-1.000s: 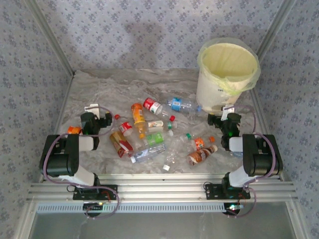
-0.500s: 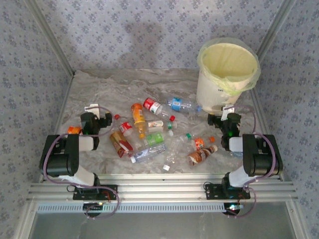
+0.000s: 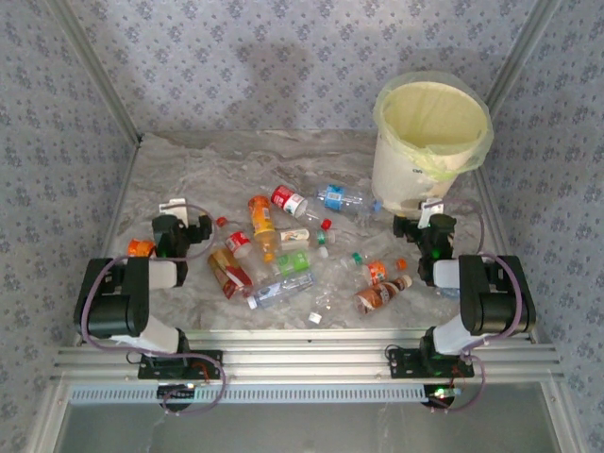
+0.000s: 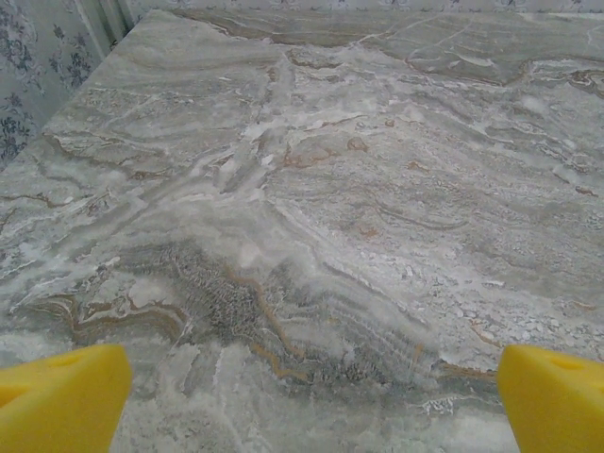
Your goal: Put the plastic bottles in the bin
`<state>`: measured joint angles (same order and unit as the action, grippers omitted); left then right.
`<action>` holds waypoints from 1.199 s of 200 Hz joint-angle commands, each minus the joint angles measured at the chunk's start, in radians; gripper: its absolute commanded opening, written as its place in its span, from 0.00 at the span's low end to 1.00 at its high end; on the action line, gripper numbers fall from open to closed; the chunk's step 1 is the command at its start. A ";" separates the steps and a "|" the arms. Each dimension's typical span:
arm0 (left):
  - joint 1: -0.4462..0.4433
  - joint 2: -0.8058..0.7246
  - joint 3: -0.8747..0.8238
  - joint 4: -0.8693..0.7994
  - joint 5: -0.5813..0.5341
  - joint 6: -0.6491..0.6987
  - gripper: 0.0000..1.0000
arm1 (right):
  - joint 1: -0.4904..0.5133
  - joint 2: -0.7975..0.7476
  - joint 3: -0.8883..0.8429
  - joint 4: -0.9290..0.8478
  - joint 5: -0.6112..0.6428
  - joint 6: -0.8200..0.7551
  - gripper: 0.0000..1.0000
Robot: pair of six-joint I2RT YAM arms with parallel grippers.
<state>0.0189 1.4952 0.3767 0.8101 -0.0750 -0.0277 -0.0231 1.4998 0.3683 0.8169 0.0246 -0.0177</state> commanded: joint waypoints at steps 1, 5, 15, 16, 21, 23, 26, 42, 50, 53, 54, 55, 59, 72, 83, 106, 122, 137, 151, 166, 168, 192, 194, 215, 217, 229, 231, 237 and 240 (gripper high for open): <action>-0.003 -0.054 0.005 -0.017 -0.006 -0.010 1.00 | 0.031 -0.088 -0.007 -0.043 0.070 -0.030 1.00; -0.007 -0.068 0.011 -0.041 -0.010 -0.009 1.00 | 0.040 -0.118 0.004 -0.082 0.085 -0.031 1.00; -0.018 -0.114 0.029 -0.120 -0.032 -0.010 1.00 | 0.062 -0.174 0.020 -0.166 0.114 -0.028 1.00; -0.018 -0.118 0.030 -0.125 -0.033 -0.011 1.00 | 0.064 -0.179 0.021 -0.173 0.118 -0.027 1.00; -0.024 -0.140 0.037 -0.164 -0.043 -0.014 1.00 | 0.076 -0.204 0.023 -0.200 0.128 -0.025 1.00; -0.027 -0.150 0.039 -0.177 -0.047 -0.015 1.00 | 0.080 -0.214 0.024 -0.212 0.133 -0.022 1.00; -0.033 -0.162 0.044 -0.196 -0.061 -0.021 1.00 | 0.088 -0.229 0.026 -0.229 0.138 -0.020 1.00; -0.057 -0.210 0.073 -0.305 -0.084 -0.064 1.00 | 0.132 -0.309 0.049 -0.352 0.187 0.009 1.00; -0.068 -0.234 0.093 -0.368 -0.073 -0.089 0.99 | 0.154 -0.351 0.064 -0.414 0.207 0.036 1.00; -0.079 -0.241 0.101 -0.390 -0.074 -0.079 0.99 | 0.163 -0.367 0.071 -0.441 0.219 0.051 1.00; -0.083 -0.245 0.105 -0.399 -0.075 -0.074 0.99 | 0.167 -0.371 0.075 -0.446 0.224 0.057 1.00; -0.091 -0.249 0.105 -0.408 -0.083 -0.071 0.99 | 0.169 -0.375 0.077 -0.453 0.229 0.062 1.00; -0.116 -0.258 0.120 -0.446 -0.119 -0.059 0.99 | 0.183 -0.395 0.090 -0.502 0.246 0.086 1.00; -0.170 -0.291 0.175 -0.565 -0.138 -0.059 0.99 | 0.223 -0.451 0.130 -0.624 0.267 0.158 1.00; -0.194 -0.318 0.209 -0.635 -0.100 -0.094 0.99 | 0.263 -0.486 0.167 -0.726 0.283 0.186 1.00; -0.268 -0.374 0.273 -0.757 -0.043 -0.133 0.99 | 0.341 -0.559 0.228 -0.922 0.324 0.264 1.00; -0.341 -0.410 0.314 -0.836 -0.017 -0.159 0.99 | 0.380 -0.611 0.265 -1.064 0.368 0.390 1.00; -0.399 -0.435 0.345 -0.900 0.043 -0.209 0.99 | 0.404 -0.640 0.320 -1.249 0.411 0.502 1.00; -0.464 -0.454 0.360 -0.946 0.076 -0.251 0.99 | 0.421 -0.667 0.345 -1.355 0.392 0.561 1.00; -0.535 -0.472 0.370 -0.999 0.102 -0.271 0.99 | 0.432 -0.682 0.377 -1.498 0.366 0.654 1.00; -0.545 -0.475 0.370 -1.004 0.109 -0.272 0.99 | 0.433 -0.685 0.381 -1.519 0.364 0.679 1.00; -0.640 -0.506 0.362 -1.032 0.234 -0.249 0.99 | 0.435 -0.708 0.401 -1.704 0.309 0.839 1.00; -0.647 -0.508 0.359 -1.029 0.243 -0.245 0.99 | 0.436 -0.711 0.402 -1.715 0.302 0.847 1.00; -0.740 -0.517 0.337 -0.996 0.310 -0.196 0.99 | 0.437 -0.730 0.404 -1.788 0.219 0.903 0.97; -0.748 -0.517 0.336 -0.995 0.312 -0.189 0.99 | 0.437 -0.732 0.405 -1.792 0.211 0.906 0.96; -0.791 -0.514 0.325 -0.980 0.324 -0.152 0.99 | 0.437 -0.738 0.409 -1.826 0.181 0.934 0.92; -0.798 -0.514 0.323 -0.977 0.328 -0.146 0.99 | 0.437 -0.740 0.409 -1.833 0.176 0.940 0.92; -0.810 -0.510 0.314 -0.963 0.339 -0.131 0.99 | 0.437 -0.743 0.409 -1.842 0.161 0.952 0.90; -0.817 -0.508 0.309 -0.954 0.343 -0.126 0.99 | 0.436 -0.743 0.407 -1.845 0.152 0.958 0.89</action>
<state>-0.7464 0.9955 0.7162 -0.1677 0.1776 -0.2276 0.4068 0.7753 0.7422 -0.8749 0.2638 0.8146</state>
